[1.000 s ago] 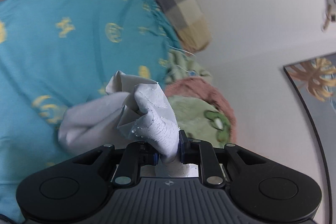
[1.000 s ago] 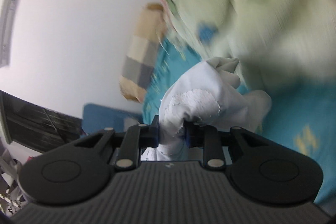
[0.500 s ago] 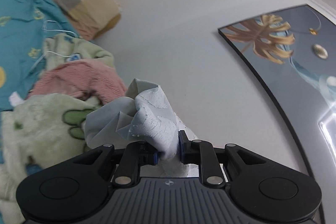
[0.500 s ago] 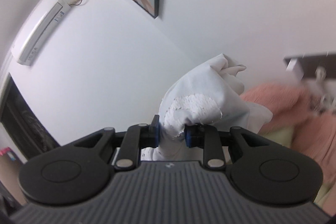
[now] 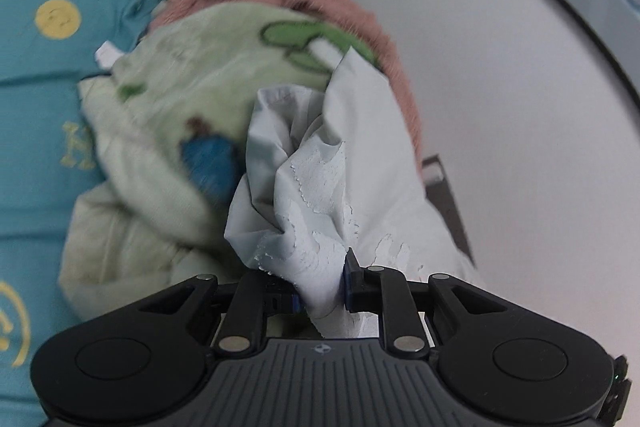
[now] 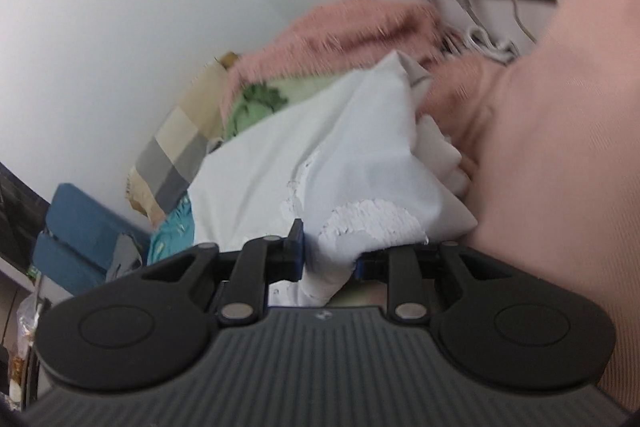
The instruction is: Fold clothes
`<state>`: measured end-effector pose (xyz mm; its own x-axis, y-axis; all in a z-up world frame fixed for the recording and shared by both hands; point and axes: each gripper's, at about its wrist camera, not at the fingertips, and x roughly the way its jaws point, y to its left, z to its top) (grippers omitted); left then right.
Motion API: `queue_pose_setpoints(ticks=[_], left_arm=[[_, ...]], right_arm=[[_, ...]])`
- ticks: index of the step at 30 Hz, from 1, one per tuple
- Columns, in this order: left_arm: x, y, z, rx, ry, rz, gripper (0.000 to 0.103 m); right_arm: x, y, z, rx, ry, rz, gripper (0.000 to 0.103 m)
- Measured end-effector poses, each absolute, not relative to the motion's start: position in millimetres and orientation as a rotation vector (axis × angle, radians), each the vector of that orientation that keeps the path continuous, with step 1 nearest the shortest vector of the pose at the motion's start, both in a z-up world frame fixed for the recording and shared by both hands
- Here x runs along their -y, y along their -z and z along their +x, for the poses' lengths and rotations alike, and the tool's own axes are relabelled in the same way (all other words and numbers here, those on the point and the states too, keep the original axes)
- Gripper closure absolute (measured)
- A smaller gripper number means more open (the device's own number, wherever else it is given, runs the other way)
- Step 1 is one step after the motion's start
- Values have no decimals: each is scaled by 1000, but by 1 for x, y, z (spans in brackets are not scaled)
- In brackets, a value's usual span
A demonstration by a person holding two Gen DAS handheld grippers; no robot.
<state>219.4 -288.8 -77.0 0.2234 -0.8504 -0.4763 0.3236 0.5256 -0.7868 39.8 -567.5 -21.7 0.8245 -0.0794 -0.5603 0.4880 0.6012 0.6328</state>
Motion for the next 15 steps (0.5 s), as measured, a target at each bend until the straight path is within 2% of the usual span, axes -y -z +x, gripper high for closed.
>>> queue_pose_setpoints(ticks=[2, 5, 7, 8, 9, 10, 11, 13, 15], left_arm=[[288, 75, 215, -1030, 879, -550, 81], [296, 59, 211, -1010, 844, -456, 73], [301, 40, 207, -986, 813, -362, 46], [300, 33, 203, -973, 799, -329, 37], [299, 25, 198, -961, 785, -298, 20], [297, 14, 193, -939, 786, -259, 14], [295, 3, 186, -917, 788, -220, 13], [292, -21, 171, -864, 792, -127, 4], [283, -48, 151, -796, 788, -69, 1]], right_arm=[[563, 25, 37, -522, 344, 847, 77], [562, 23, 39, -519, 350, 833, 76], [562, 15, 38, -530, 357, 832, 73], [561, 11, 36, -535, 362, 829, 71], [558, 5, 30, -531, 365, 817, 67], [553, -3, 22, -519, 365, 799, 58], [548, -11, 14, -508, 364, 780, 53], [538, -27, -1, -485, 363, 744, 33], [529, -44, -17, -462, 362, 707, 21]])
